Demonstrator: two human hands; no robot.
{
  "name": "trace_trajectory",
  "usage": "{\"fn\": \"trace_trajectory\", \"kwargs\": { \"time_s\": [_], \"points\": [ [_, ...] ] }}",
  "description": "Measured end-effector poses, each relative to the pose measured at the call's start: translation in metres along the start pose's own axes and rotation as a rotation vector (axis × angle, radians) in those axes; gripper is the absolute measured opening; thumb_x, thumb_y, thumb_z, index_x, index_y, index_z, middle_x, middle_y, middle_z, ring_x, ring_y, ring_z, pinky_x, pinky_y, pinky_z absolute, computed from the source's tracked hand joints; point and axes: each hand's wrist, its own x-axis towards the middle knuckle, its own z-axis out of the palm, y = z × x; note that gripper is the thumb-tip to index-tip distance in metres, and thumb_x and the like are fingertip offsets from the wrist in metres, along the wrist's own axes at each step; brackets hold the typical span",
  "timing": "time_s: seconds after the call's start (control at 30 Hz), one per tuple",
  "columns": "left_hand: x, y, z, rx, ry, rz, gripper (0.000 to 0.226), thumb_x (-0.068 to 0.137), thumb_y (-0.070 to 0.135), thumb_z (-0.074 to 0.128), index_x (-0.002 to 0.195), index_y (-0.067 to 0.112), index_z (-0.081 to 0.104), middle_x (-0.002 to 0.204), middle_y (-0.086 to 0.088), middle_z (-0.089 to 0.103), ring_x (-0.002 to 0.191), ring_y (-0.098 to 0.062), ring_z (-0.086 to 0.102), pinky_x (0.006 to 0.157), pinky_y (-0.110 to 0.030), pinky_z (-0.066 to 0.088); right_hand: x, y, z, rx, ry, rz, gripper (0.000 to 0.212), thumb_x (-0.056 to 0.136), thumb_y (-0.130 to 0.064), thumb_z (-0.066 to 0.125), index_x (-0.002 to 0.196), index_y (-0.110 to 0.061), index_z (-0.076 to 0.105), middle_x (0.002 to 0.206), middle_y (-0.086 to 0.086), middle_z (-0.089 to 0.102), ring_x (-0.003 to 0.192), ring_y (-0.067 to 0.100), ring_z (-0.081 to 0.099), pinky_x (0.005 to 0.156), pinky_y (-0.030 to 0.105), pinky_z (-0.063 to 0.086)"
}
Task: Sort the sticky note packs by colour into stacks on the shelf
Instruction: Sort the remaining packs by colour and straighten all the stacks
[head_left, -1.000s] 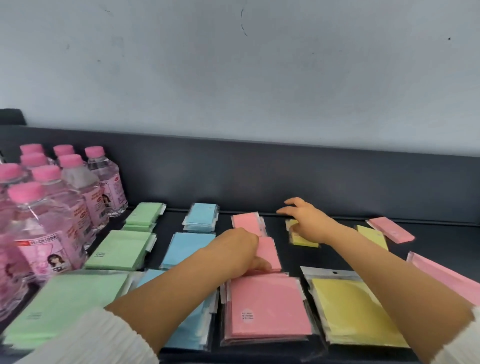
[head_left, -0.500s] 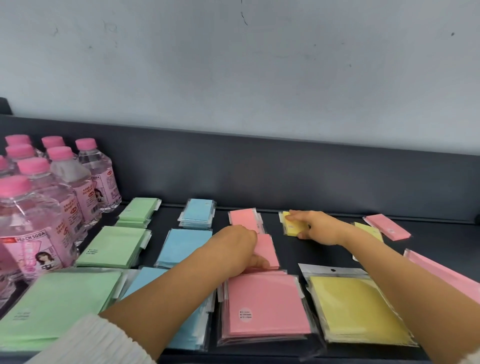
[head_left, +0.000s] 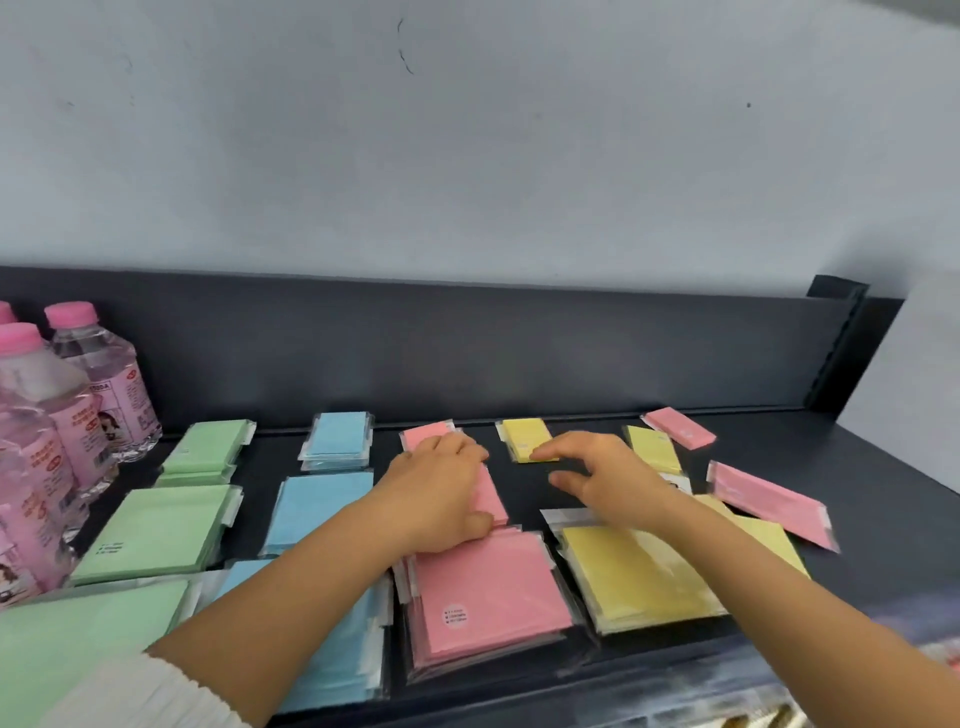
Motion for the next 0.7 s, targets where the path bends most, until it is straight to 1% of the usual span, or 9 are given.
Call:
{"fn": "trace_trajectory", "kwargs": {
  "time_s": [0.03,0.1,0.17,0.27,0.37,0.5,0.6,0.67,0.7],
  "points": [
    [0.000,0.003,-0.002,-0.022,0.063,0.047,0.066,0.085,0.042,0.056,0.142,0.022,0.029,0.146,0.004,0.031,0.134,-0.019,0.030,0.108,-0.040,0.032,-0.008,-0.001,0.000,0.004,0.006,-0.002,0.031,0.089,-0.013,0.059,0.118,-0.025,0.063,0.124,-0.009,0.059,0.115,0.009,0.052,0.092,0.017,0.036],
    [-0.001,0.014,-0.007,-0.077,0.183,0.145,0.056,0.086,0.036,0.054,0.139,0.024,0.037,0.143,0.007,0.037,0.130,-0.016,0.036,0.106,-0.038,0.034,-0.023,0.001,-0.002,0.007,0.030,0.008,0.031,0.090,-0.011,0.057,0.118,-0.024,0.063,0.124,-0.009,0.059,0.115,0.008,0.052,0.093,0.018,0.037],
    [-0.005,0.026,-0.012,-0.110,0.239,0.209,0.047,0.088,0.034,0.052,0.134,0.026,0.046,0.140,0.010,0.041,0.125,-0.014,0.041,0.103,-0.036,0.038,-0.034,0.002,-0.007,0.002,0.063,0.027,0.031,0.091,-0.009,0.056,0.117,-0.022,0.063,0.122,-0.006,0.060,0.112,0.008,0.053,0.094,0.019,0.039],
    [-0.011,0.045,-0.011,-0.089,0.217,0.258,0.042,0.091,0.035,0.050,0.132,0.027,0.050,0.142,0.012,0.040,0.123,-0.011,0.043,0.100,-0.033,0.039,-0.049,0.011,-0.015,-0.033,0.099,0.057,0.030,0.092,-0.009,0.054,0.117,-0.022,0.063,0.121,-0.006,0.060,0.111,0.009,0.053,0.090,0.015,0.035],
    [-0.014,0.065,-0.009,-0.051,0.188,0.290,0.041,0.091,0.033,0.049,0.132,0.025,0.051,0.143,0.011,0.042,0.126,-0.011,0.042,0.104,-0.032,0.037,-0.063,0.027,-0.028,-0.032,0.149,0.101,0.030,0.091,-0.009,0.055,0.115,-0.024,0.064,0.120,-0.008,0.061,0.110,0.008,0.053,0.089,0.015,0.036],
    [-0.003,0.100,-0.005,0.023,0.283,0.294,0.038,0.093,0.033,0.047,0.130,0.026,0.053,0.141,0.010,0.044,0.127,-0.011,0.043,0.105,-0.035,0.037,-0.081,0.071,-0.056,-0.003,0.240,0.124,0.028,0.089,-0.007,0.057,0.113,-0.021,0.066,0.115,-0.005,0.065,0.096,0.006,0.055,0.081,0.014,0.035],
    [0.018,0.137,0.007,0.058,0.344,0.284,0.037,0.092,0.034,0.047,0.127,0.026,0.056,0.137,0.010,0.048,0.121,-0.013,0.047,0.101,-0.033,0.040,-0.096,0.117,-0.072,0.030,0.291,0.151,0.029,0.088,-0.008,0.059,0.112,-0.023,0.066,0.116,-0.007,0.063,0.103,0.005,0.053,0.079,0.007,0.034],
    [0.037,0.169,0.018,0.074,0.318,0.251,0.037,0.092,0.035,0.047,0.126,0.026,0.055,0.136,0.010,0.049,0.120,-0.015,0.048,0.099,-0.036,0.042,-0.102,0.152,-0.079,0.054,0.271,0.151,0.031,0.088,-0.007,0.057,0.113,-0.023,0.065,0.114,-0.010,0.062,0.104,0.003,0.052,0.079,0.003,0.033],
    [0.048,0.186,0.023,0.082,0.298,0.227,0.037,0.092,0.036,0.047,0.126,0.026,0.055,0.135,0.009,0.049,0.119,-0.016,0.048,0.097,-0.037,0.042,-0.104,0.169,-0.084,0.075,0.251,0.143,0.032,0.088,-0.006,0.057,0.113,-0.023,0.065,0.113,-0.011,0.062,0.105,0.003,0.053,0.082,0.004,0.033]
  ]
}}
